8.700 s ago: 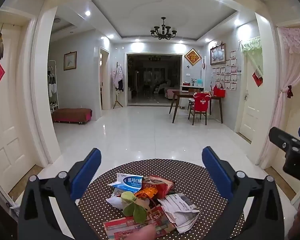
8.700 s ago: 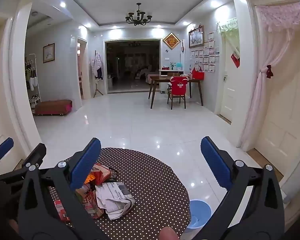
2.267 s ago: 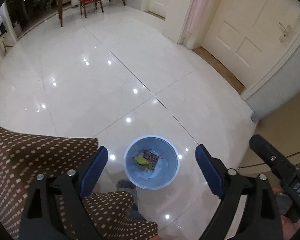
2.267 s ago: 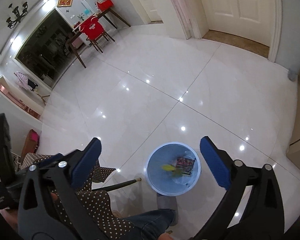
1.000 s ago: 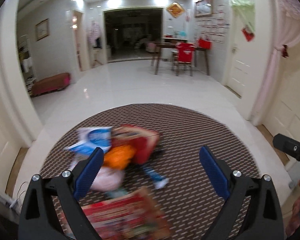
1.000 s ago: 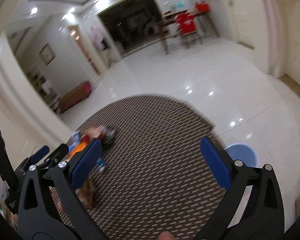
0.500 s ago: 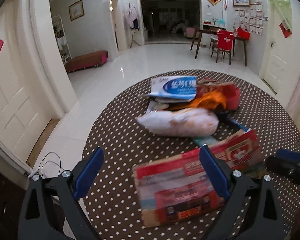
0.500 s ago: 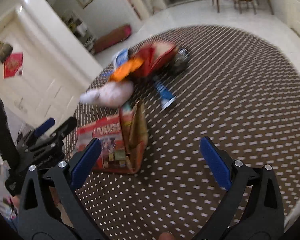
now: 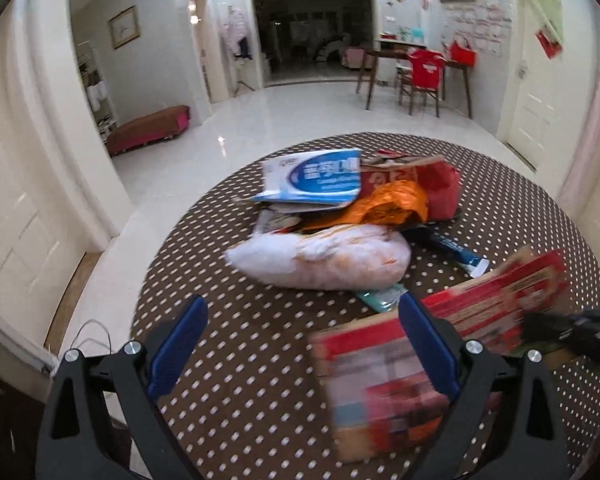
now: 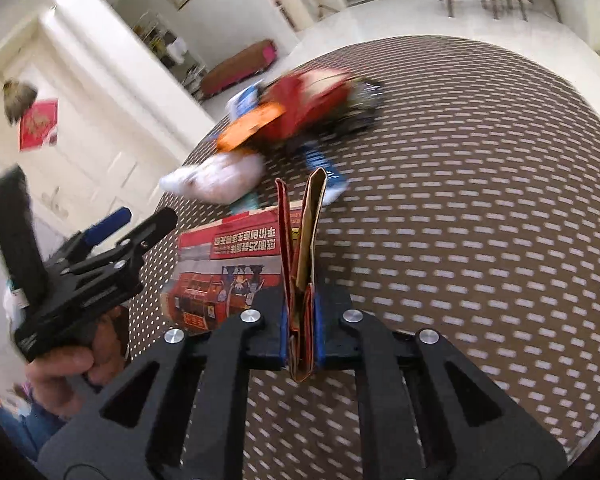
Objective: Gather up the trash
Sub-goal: 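Grasp the white plastic bag with the left tool while the right tool holds the box, then carry both items to the blue bin and open the right tool to drop the box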
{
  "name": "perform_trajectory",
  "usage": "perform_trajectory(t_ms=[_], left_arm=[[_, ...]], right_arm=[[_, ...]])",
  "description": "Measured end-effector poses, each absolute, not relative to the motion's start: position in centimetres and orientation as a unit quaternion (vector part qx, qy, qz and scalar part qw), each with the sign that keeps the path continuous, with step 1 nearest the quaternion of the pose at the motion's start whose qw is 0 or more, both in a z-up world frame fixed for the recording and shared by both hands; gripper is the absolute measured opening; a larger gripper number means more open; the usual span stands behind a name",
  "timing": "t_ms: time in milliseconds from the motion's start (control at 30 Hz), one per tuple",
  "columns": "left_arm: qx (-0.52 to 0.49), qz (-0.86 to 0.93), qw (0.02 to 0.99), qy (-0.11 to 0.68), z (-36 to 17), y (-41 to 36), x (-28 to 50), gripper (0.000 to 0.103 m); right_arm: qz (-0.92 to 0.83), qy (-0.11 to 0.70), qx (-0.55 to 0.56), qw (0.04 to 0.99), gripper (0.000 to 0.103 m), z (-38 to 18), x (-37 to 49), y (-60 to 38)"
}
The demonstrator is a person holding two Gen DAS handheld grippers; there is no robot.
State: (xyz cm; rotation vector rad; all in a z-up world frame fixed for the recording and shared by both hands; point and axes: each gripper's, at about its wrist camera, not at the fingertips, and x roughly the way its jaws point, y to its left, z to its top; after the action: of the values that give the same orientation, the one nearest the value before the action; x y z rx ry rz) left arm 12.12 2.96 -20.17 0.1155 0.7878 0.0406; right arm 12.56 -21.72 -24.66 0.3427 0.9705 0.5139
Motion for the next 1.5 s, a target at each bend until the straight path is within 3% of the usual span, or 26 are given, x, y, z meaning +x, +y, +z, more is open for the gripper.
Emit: perform_trajectory(t_ms=[400, 433, 667, 700, 1167, 1500], left_arm=[[0.178, 0.007, 0.907, 0.382, -22.1, -1.1, 17.2, 0.093], [0.176, -0.001, 0.905, 0.386, -22.3, -1.0, 17.6, 0.076], [0.143, -0.015, 0.914, 0.38, -21.2, 0.2, 17.2, 0.034], [0.137, -0.017, 0.915, 0.379, -20.9, 0.3, 16.8, 0.02], [0.025, -0.049, 0.943, 0.329, -14.4, 2.5, 12.2, 0.019], [0.034, -0.172, 0.944, 0.279, -10.4, -7.3, 13.5, 0.019]], right_arm=[[0.169, 0.434, 0.217, 0.858, 0.01, -23.5, 12.4, -30.8], [0.168, 0.433, 0.22, 0.858, 0.01, -23.5, 12.4, -30.9], [0.166, 0.421, 0.226, 0.862, 0.01, -22.6, 11.6, -33.0], [0.165, 0.418, 0.227, 0.864, 0.01, -22.4, 11.5, -33.3], [0.121, 0.36, 0.242, 0.893, 0.01, -18.6, 9.2, -39.1], [0.018, 0.329, 0.235, 0.914, 0.01, -17.3, 8.6, -45.4]])
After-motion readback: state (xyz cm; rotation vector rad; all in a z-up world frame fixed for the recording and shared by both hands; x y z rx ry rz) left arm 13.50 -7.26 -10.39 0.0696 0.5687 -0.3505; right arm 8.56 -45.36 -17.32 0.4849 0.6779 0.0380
